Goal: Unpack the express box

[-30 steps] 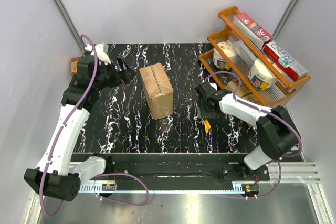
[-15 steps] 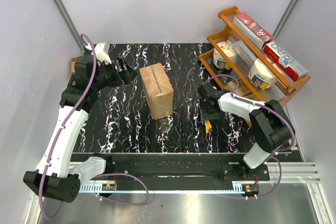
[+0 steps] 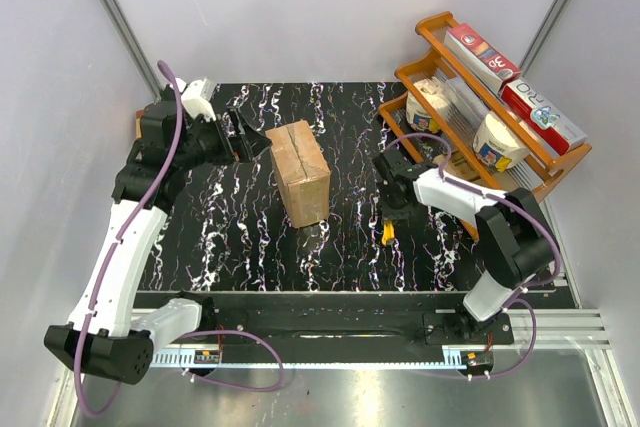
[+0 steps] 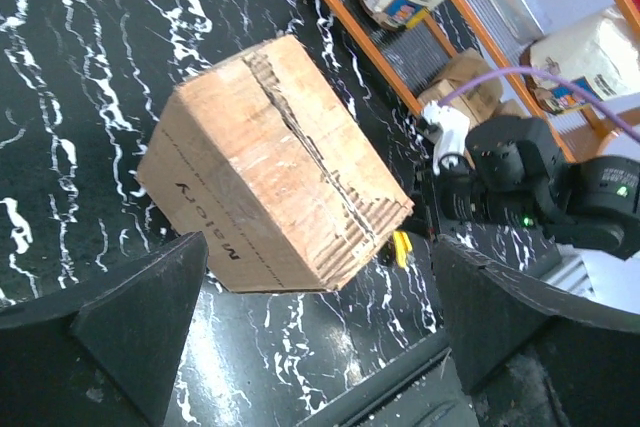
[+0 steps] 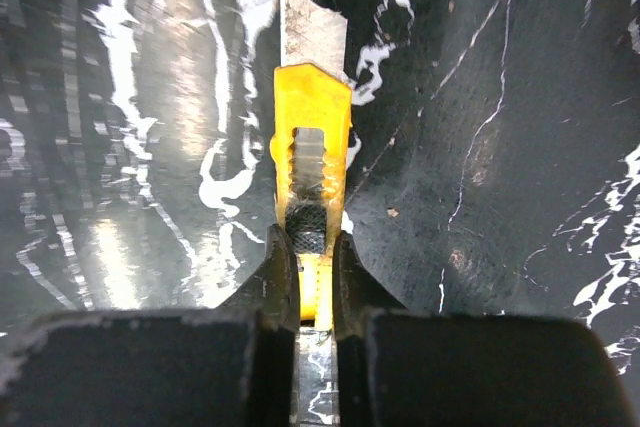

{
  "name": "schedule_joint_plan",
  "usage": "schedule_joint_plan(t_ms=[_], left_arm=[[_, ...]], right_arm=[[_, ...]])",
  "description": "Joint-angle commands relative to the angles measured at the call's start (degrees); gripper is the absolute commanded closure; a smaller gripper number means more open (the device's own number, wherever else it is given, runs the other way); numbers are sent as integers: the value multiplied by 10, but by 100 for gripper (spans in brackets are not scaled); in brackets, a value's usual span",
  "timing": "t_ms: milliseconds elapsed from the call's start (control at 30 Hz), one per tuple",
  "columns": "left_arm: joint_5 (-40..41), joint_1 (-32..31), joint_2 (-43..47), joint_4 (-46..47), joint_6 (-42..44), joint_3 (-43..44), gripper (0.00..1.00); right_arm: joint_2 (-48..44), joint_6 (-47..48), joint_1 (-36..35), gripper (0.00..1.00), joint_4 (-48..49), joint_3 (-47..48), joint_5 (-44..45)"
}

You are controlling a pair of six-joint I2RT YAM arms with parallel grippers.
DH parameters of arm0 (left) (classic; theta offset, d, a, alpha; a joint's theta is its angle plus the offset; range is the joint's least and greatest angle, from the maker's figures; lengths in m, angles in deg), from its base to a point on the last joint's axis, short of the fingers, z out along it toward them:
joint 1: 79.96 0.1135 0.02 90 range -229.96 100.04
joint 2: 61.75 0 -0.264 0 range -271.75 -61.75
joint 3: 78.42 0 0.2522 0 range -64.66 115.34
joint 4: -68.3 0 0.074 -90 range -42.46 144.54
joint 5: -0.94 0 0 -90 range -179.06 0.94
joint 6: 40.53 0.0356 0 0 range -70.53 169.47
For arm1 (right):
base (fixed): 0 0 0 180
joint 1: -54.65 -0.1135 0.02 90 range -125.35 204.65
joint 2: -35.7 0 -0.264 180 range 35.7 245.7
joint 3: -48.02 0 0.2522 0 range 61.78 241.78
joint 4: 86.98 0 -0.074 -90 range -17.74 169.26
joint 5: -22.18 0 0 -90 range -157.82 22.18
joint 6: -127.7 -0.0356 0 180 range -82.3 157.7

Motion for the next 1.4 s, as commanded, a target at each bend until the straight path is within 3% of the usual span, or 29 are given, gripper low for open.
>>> schedule_joint_plan(t_ms=[0, 200, 367, 533, 800, 1000, 1033, 1200, 1367], left_arm=[[-92, 2, -21, 33, -20, 30, 1], [-171, -7, -55, 80, -76, 40, 1], [-178, -50, -78, 100, -84, 65, 1], [-192, -88, -106, 120, -83, 92, 1], [-199, -98, -126, 130, -76, 95, 1], [-237, -101, -154, 129, -99, 107, 2], [-241, -101, -160, 129, -102, 107, 3], [-228, -104, -168, 113, -106, 109, 33], [-252, -104, -172, 95, -99, 118, 44]], right_arm=[[-78, 17, 0, 100, -24, 84, -10], [-160, 28, 0, 100, -4, 164, -77], [-192, 35, -18, 100, 27, 221, -146], [-192, 51, -56, 100, 41, 263, -192], [-183, 113, -98, 100, 41, 278, -239], [-157, 177, -125, 100, -23, 318, -225], [-155, 188, -132, 100, -33, 323, -224], [-146, 207, -146, 100, -46, 336, -206], [-148, 212, -148, 100, -49, 338, -198]])
